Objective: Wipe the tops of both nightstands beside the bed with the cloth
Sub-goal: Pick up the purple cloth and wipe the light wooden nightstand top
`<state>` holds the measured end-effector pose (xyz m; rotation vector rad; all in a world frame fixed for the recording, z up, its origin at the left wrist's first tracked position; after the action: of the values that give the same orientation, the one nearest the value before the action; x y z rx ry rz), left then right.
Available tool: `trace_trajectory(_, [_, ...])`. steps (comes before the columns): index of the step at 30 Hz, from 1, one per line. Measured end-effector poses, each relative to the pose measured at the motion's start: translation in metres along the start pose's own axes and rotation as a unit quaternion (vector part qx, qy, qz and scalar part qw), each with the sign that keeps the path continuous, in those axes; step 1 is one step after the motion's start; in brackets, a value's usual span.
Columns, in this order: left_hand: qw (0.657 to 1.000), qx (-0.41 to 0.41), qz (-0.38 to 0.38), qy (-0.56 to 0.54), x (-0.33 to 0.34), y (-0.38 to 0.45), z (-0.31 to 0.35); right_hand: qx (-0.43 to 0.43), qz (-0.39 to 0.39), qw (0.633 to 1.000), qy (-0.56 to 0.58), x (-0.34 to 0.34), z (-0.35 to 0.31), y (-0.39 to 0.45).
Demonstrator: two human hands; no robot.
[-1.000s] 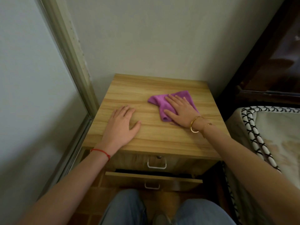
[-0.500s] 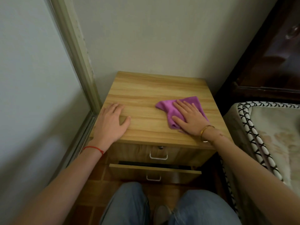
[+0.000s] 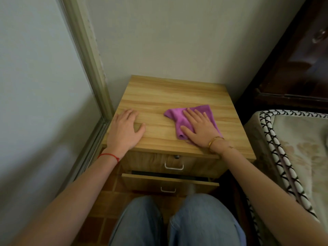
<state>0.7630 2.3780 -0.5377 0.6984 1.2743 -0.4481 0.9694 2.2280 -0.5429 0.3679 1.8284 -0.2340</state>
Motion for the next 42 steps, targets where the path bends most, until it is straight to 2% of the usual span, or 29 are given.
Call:
trace_trajectory(3, [1.0, -0.003, 0.0, -0.003, -0.001, 0.0, 0.0, -0.086, -0.012, 0.996, 0.011, 0.016, -0.056, -0.013])
trace_trajectory(6, [1.0, 0.002, -0.002, -0.009, -0.001, 0.001, 0.0, -0.113, -0.031, 0.993, 0.02, 0.018, -0.062, -0.015])
trace_trajectory(10, [1.0, 0.01, -0.012, -0.026, -0.002, -0.001, -0.003, -0.018, -0.022, 0.999, 0.017, 0.001, -0.005, 0.014])
trace_trajectory(12, [0.999, 0.016, -0.013, -0.036, -0.002, -0.001, -0.003, 0.009, -0.013, 1.0, 0.0, -0.004, 0.002, 0.026])
trace_trajectory(14, [0.999, 0.015, -0.009, -0.041, -0.004, 0.001, -0.005, -0.023, -0.014, 1.0, 0.003, 0.0, -0.021, 0.028])
trace_trajectory(17, [1.0, 0.005, 0.019, -0.021, -0.011, 0.004, -0.014, -0.117, -0.024, 0.993, 0.016, 0.014, -0.065, 0.01])
trace_trajectory(19, [1.0, 0.003, 0.023, -0.003, -0.014, 0.007, -0.021, -0.141, -0.033, 0.989, 0.023, 0.016, -0.063, 0.009])
trace_trajectory(21, [1.0, 0.003, 0.02, -0.001, -0.014, 0.01, -0.026, -0.117, -0.023, 0.993, 0.023, 0.01, -0.039, 0.028])
trace_trajectory(24, [1.0, 0.009, 0.014, -0.006, -0.01, 0.015, -0.027, -0.022, -0.003, 1.0, 0.007, 0.0, 0.002, 0.071])
trace_trajectory(26, [1.0, 0.007, 0.012, -0.014, -0.008, 0.017, -0.027, -0.01, -0.002, 1.0, -0.007, 0.002, -0.002, 0.089])
trace_trajectory(30, [1.0, -0.004, 0.015, -0.024, -0.01, 0.018, -0.028, -0.129, -0.01, 0.992, 0.007, 0.016, -0.054, 0.076])
trace_trajectory(32, [0.999, -0.009, 0.018, -0.033, -0.01, 0.017, -0.027, -0.166, -0.018, 0.986, 0.016, 0.018, -0.056, 0.07])
trace_trajectory(34, [0.999, -0.014, 0.016, -0.036, -0.009, 0.017, -0.027, -0.145, -0.009, 0.989, 0.017, 0.011, -0.035, 0.087])
trace_trajectory(38, [0.998, -0.028, 0.007, -0.048, -0.006, 0.016, -0.029, -0.009, 0.005, 1.0, -0.009, -0.002, 0.019, 0.151])
trace_trajectory(40, [0.998, -0.029, 0.007, -0.056, -0.005, 0.017, -0.03, -0.006, 0.008, 1.0, -0.016, 0.002, 0.007, 0.166])
trace_trajectory(42, [0.998, -0.028, 0.006, -0.059, -0.006, 0.016, -0.031, -0.064, 0.004, 0.998, -0.006, 0.012, -0.028, 0.161])
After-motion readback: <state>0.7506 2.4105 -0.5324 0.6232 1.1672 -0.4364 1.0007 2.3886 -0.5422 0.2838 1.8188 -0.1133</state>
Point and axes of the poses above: each hand's wrist, its own y-axis towards the middle knuckle, its own x-axis out of the palm, z = x × y, the point moved 7 cm from there along y, towards the middle knuckle, and after that the axes turned 9 degrees about y, right-handed, at the moved point
